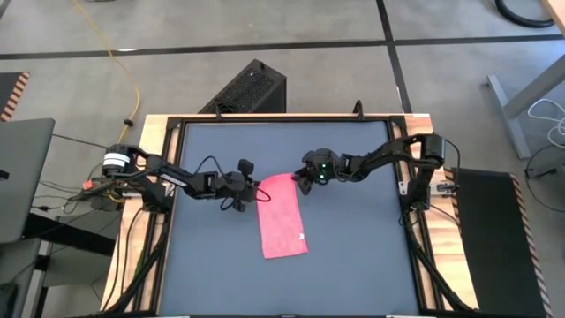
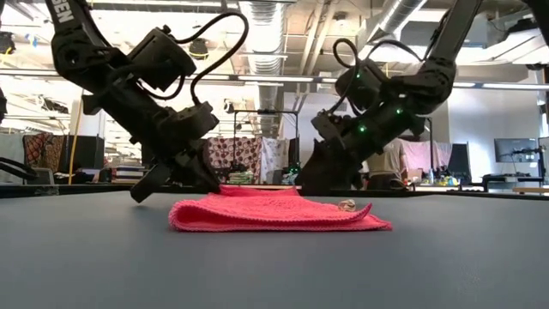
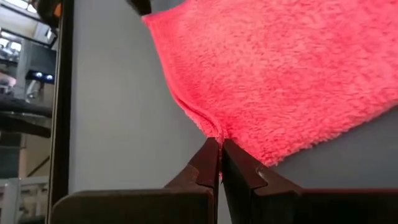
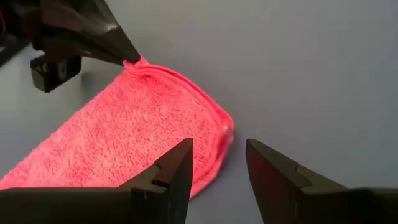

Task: Roll towel
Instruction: Roll the light red towel

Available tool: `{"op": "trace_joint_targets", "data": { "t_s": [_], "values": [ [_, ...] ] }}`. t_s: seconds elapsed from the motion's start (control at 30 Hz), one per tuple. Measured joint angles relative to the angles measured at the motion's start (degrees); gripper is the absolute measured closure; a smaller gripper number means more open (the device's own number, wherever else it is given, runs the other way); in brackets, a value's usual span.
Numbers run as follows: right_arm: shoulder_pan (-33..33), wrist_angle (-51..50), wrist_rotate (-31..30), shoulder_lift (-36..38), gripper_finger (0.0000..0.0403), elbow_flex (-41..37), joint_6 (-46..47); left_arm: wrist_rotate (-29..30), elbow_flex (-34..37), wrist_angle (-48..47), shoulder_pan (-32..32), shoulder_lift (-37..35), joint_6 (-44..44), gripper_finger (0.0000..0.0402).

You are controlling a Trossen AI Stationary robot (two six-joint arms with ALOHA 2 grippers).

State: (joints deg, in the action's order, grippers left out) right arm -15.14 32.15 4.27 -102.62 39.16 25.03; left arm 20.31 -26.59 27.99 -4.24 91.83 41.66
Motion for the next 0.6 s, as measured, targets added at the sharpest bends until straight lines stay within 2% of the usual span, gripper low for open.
{"op": "trace_joint_targets", "data": {
  "t_s": [0.6],
  "values": [
    [-0.5, 2.69, 0.2, -1.74, 0.0227, 0.47, 1.69, 0.6, 0.0, -0.37, 0.3, 0.0, 0.75, 0.0401]
  ]
}}
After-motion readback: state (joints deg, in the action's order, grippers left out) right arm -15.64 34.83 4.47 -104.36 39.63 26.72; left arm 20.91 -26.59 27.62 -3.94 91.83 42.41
